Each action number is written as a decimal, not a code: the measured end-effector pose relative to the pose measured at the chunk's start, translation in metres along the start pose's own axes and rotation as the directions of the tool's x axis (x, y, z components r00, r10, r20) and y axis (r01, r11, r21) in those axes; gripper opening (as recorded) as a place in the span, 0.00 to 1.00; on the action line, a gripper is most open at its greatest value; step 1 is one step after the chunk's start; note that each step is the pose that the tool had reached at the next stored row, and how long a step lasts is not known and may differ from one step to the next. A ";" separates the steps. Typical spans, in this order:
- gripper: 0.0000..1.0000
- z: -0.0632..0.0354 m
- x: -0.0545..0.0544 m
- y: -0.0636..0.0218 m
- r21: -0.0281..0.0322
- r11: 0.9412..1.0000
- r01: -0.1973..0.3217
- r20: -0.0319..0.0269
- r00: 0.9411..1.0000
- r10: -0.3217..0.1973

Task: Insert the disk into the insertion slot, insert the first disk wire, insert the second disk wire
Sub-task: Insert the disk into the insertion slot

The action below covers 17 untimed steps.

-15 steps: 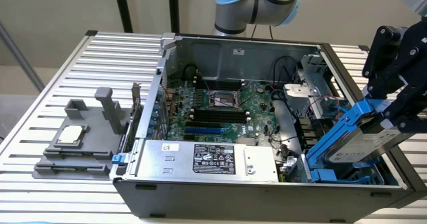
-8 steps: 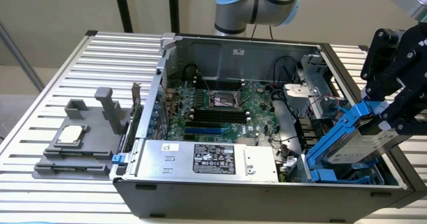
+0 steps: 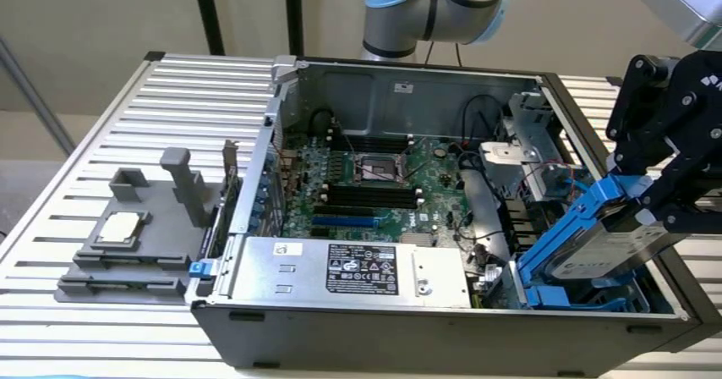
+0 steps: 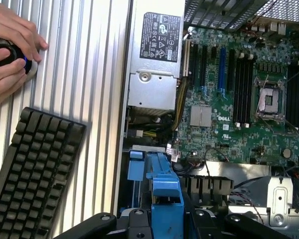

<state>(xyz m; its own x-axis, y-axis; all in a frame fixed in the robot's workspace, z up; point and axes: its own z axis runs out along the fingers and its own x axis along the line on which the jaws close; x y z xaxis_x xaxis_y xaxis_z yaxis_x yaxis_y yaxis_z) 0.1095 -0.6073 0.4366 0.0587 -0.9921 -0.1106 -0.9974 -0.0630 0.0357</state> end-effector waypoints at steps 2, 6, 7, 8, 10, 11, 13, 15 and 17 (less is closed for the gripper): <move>0.32 0.0007 0.000 0.0000 0.000 1.000 0.001 0.000 1.000 -0.001; 0.32 0.0020 -0.001 -0.0002 0.000 1.000 0.004 0.001 1.000 -0.004; 0.32 0.0023 -0.001 -0.0002 0.000 1.000 0.004 0.001 1.000 -0.004; 0.32 0.0025 -0.001 -0.0002 -0.001 1.000 0.005 0.001 1.000 -0.005; 0.32 0.0029 -0.002 -0.0003 -0.001 1.000 0.006 0.001 1.000 -0.006; 0.32 0.0031 -0.002 -0.0003 -0.001 1.000 0.007 0.001 1.000 -0.007; 0.32 0.0034 -0.003 -0.0003 -0.001 1.000 0.008 0.001 1.000 -0.008; 0.32 0.0038 -0.003 -0.0003 -0.001 1.000 0.009 0.002 1.000 -0.009; 0.32 0.0039 -0.003 -0.0003 -0.001 1.000 0.011 0.002 1.000 -0.011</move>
<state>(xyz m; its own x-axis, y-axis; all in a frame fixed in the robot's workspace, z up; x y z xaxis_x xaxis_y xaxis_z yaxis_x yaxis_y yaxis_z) 0.1095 -0.6039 0.4331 0.0692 -0.9912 -0.1126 -0.9967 -0.0736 0.0355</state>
